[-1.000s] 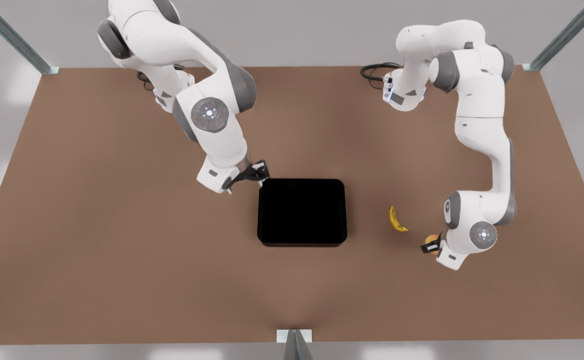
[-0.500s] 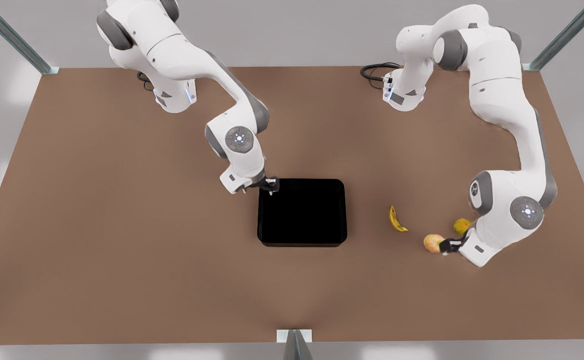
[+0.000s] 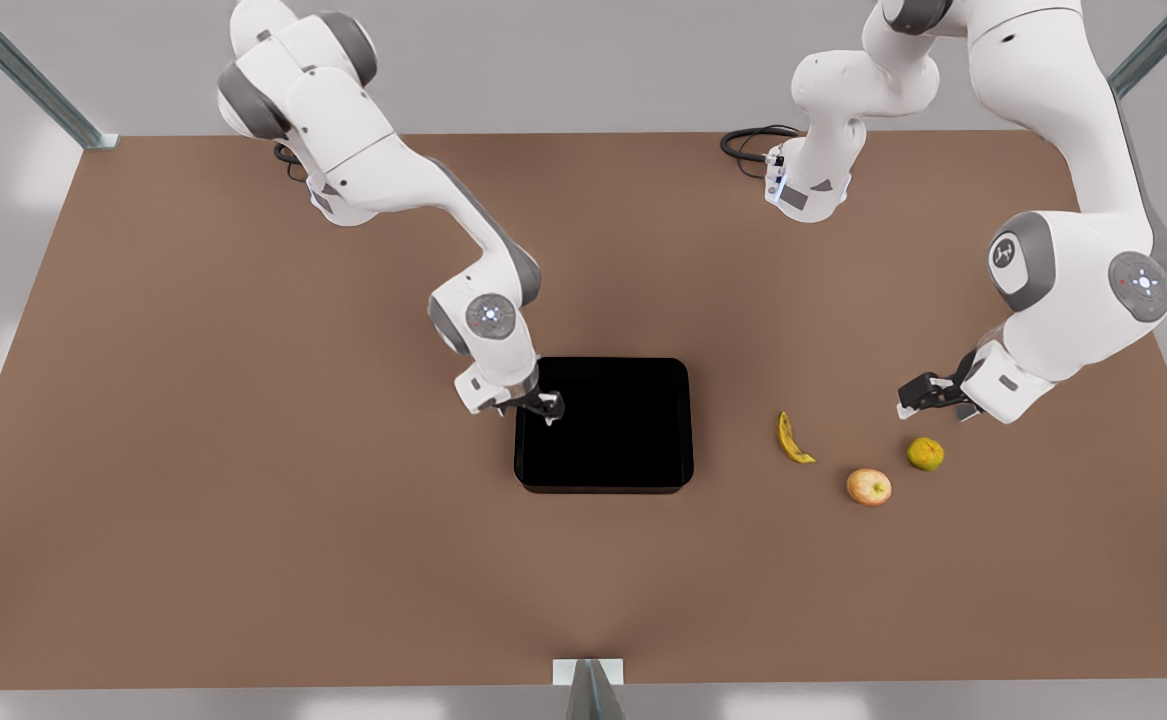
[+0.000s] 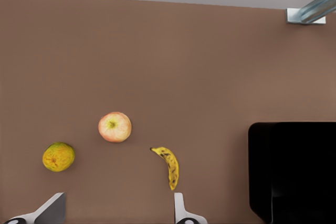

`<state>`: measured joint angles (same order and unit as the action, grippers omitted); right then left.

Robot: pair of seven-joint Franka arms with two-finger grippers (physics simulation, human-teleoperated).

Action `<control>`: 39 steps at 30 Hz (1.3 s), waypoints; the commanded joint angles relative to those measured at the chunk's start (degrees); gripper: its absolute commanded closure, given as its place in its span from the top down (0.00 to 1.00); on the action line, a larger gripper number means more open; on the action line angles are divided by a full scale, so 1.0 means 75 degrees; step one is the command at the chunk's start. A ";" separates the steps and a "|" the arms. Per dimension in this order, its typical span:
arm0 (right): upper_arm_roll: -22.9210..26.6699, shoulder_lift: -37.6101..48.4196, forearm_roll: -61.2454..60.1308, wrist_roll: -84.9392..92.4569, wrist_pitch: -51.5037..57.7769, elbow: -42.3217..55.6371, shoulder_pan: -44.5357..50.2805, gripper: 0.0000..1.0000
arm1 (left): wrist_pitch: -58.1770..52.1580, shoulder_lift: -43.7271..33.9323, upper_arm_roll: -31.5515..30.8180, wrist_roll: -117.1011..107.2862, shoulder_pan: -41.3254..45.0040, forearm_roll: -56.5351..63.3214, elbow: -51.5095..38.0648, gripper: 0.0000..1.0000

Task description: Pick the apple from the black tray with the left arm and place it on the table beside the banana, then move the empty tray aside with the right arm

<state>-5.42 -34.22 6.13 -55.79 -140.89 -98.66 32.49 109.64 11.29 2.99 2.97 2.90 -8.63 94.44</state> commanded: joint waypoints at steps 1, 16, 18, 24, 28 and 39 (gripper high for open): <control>0.0066 -0.0067 -0.0009 -0.0367 -0.0480 0.0029 -0.0067 0.99 | -0.0041 -0.0005 0.0000 0.0377 0.0000 0.0037 -0.0006 1.00; 0.0019 -0.0477 -0.0032 0.2259 -0.0632 0.0065 -0.0184 0.92 | -0.0041 -0.0005 0.0012 0.0377 -0.0012 0.0049 0.0006 1.00; 0.0019 -0.0535 -0.0032 0.2306 -0.0621 0.0065 -0.0231 0.83 | -0.0041 -0.0005 0.0012 0.0377 -0.0012 0.0049 0.0006 1.00; 0.0007 -0.0512 -0.0056 0.2470 -0.0562 0.0065 -0.0219 0.27 | -0.0029 0.0007 0.0012 0.0377 -0.0012 0.0061 0.0006 1.00; -0.0028 -0.0500 -0.0056 0.2470 -0.0550 0.0065 -0.0219 0.18 | -0.0017 0.0018 0.0012 0.0377 -0.0012 0.0061 -0.0006 1.00; 0.0054 0.1175 -0.0313 0.4075 0.1570 0.0065 -0.0465 0.17 | -0.0029 0.0007 0.0023 0.0377 -0.0012 0.0061 -0.0006 1.00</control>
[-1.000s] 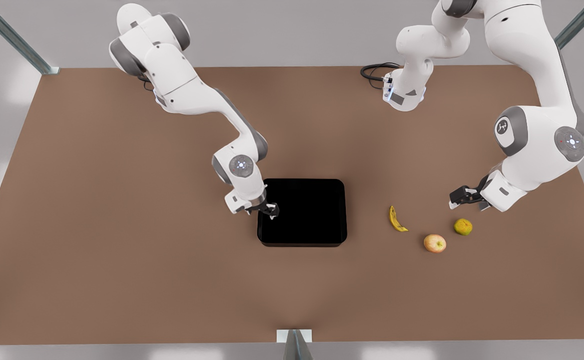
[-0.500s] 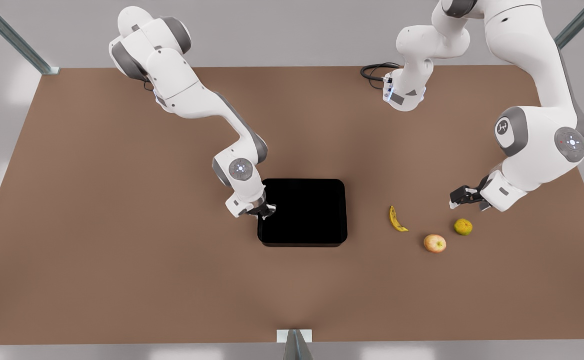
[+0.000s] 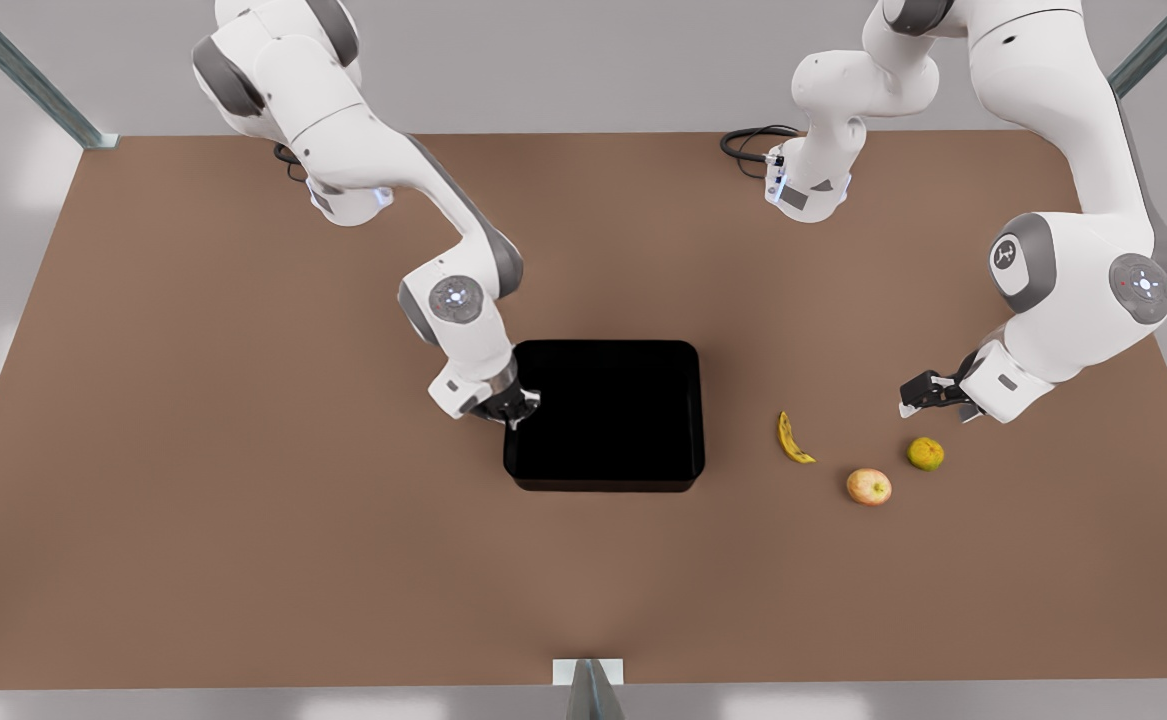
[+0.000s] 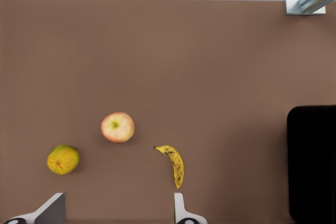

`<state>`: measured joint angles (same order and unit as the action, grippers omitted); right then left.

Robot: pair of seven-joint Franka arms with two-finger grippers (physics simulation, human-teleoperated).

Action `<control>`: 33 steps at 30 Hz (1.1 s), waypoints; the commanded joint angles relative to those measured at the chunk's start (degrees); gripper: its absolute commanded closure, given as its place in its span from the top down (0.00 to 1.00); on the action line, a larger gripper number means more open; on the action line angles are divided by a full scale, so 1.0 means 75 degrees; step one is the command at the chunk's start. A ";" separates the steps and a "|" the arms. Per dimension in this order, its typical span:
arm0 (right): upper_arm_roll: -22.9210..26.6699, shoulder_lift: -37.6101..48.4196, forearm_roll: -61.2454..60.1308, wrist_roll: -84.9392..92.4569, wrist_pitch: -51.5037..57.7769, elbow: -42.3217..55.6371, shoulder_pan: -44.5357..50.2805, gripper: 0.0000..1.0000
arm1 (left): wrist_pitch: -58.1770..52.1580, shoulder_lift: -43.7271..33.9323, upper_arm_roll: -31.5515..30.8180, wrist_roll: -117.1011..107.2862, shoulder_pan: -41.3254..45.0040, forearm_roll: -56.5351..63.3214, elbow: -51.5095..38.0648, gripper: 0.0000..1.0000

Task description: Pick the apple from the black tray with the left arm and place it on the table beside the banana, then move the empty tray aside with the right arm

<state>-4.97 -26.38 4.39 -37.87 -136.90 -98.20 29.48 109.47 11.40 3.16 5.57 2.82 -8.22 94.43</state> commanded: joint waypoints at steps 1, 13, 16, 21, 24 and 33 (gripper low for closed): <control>0.0123 0.0271 -0.0128 0.2107 0.1261 0.0015 -0.0122 0.17 | -0.0006 -0.0008 0.0000 0.0031 0.0000 0.0006 -0.0005 1.00; 0.2267 0.0986 -0.1288 0.7509 0.3089 0.0496 -0.0755 0.16 | -0.0006 -0.0008 0.0000 0.0020 0.0000 0.0006 -0.0005 1.00; 0.2830 0.1021 -0.1312 0.8575 0.3570 0.0765 -0.0954 0.16 | -0.0006 -0.0008 0.0000 0.0031 0.0000 0.0006 -0.0005 1.00; 0.3615 0.1021 -0.1687 1.0216 0.3851 0.1035 -0.1341 0.15 | -0.0018 -0.0008 0.0000 0.0031 0.0000 0.0007 -0.0005 1.00; 0.3955 0.1010 -0.1698 1.0908 0.4015 0.1187 -0.1587 0.15 | -0.0018 -0.0008 0.0000 0.0031 0.0000 0.0006 -0.0005 1.00; 0.3815 0.0506 -0.1698 1.1225 0.3910 0.1187 -0.2337 0.15 | -0.0018 -0.0008 0.0000 0.0020 0.0000 0.0006 -0.0005 1.00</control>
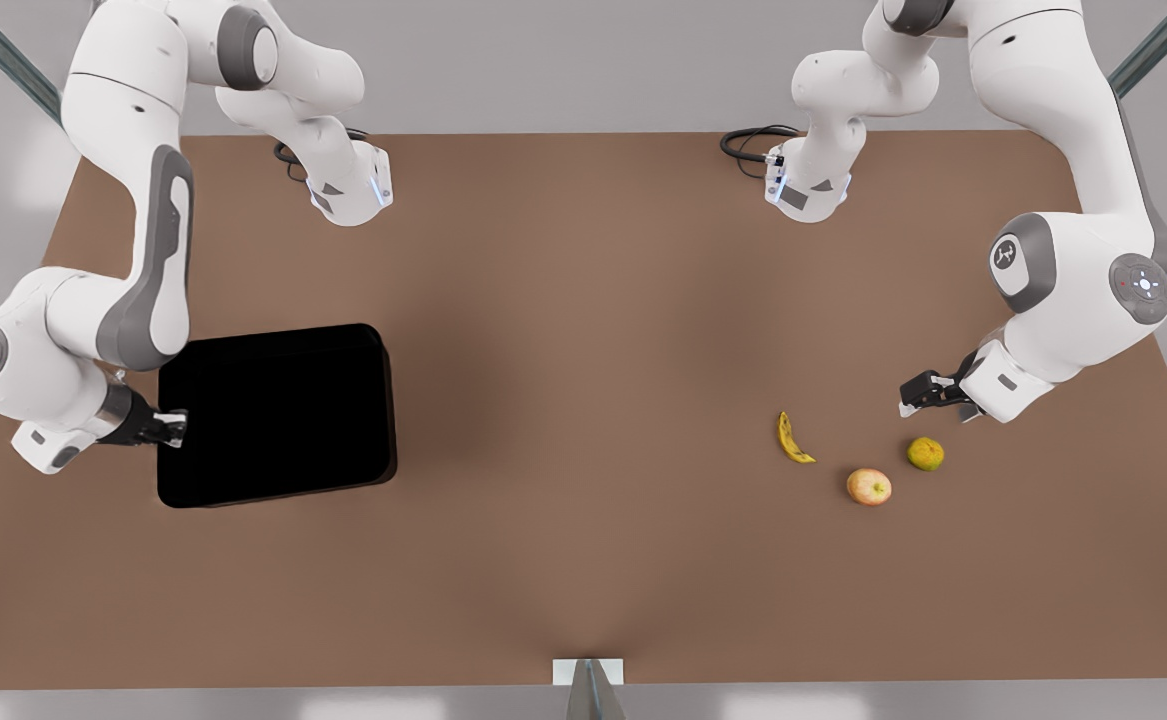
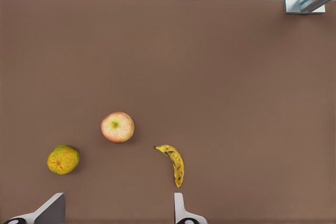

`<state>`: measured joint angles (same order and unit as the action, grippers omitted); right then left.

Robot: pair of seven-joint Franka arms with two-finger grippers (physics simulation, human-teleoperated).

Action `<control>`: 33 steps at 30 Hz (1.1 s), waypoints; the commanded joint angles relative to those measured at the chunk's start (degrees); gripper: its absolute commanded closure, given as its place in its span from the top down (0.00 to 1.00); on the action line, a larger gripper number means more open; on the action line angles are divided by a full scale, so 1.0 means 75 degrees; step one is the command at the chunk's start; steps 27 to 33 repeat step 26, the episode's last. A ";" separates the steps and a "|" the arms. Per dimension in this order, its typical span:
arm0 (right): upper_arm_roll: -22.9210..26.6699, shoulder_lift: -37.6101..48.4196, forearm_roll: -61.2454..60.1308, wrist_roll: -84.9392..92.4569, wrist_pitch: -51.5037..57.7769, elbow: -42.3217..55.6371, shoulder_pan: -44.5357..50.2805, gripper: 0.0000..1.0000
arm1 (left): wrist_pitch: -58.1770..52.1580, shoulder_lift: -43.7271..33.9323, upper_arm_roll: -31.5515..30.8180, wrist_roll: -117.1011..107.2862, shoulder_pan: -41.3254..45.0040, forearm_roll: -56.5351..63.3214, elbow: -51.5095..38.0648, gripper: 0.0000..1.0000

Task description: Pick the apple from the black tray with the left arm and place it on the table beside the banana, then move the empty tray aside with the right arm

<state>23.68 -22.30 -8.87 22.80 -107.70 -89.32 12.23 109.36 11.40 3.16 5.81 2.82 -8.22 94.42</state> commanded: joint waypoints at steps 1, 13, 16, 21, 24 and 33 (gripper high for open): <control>0.0030 -0.0249 -0.0235 0.3194 -0.0008 0.0003 -0.0083 0.15 | -0.0003 -0.0008 0.0000 -0.0012 0.0000 0.0006 -0.0004 1.00; 0.0042 -0.1011 -0.0891 0.2855 -0.0758 0.0015 -0.0224 0.91 | -0.0027 0.0027 -0.0012 -0.0598 0.0011 0.0076 -0.0238 1.00; -0.0005 -0.0871 -0.0903 0.2655 -0.0629 0.0354 -0.0177 1.00 | -0.0027 0.0086 -0.0047 -0.0493 0.0070 0.0369 -0.0297 1.00; -0.0087 -0.0215 -0.0821 0.0140 0.1761 0.1971 0.0688 1.00 | -0.0027 0.0121 -0.0059 -0.0481 0.0070 0.0369 -0.0309 1.00; -0.0098 -0.0226 -0.0786 -0.2570 0.1750 0.2323 0.1603 1.00 | -0.0027 0.0145 -0.0059 -0.0481 0.0070 0.0381 -0.0320 1.00; 0.0042 -0.0250 -0.0716 -0.2665 0.1633 0.2335 0.1686 1.00 | -0.0027 0.0145 -0.0070 -0.0481 0.0070 0.0381 -0.0320 1.00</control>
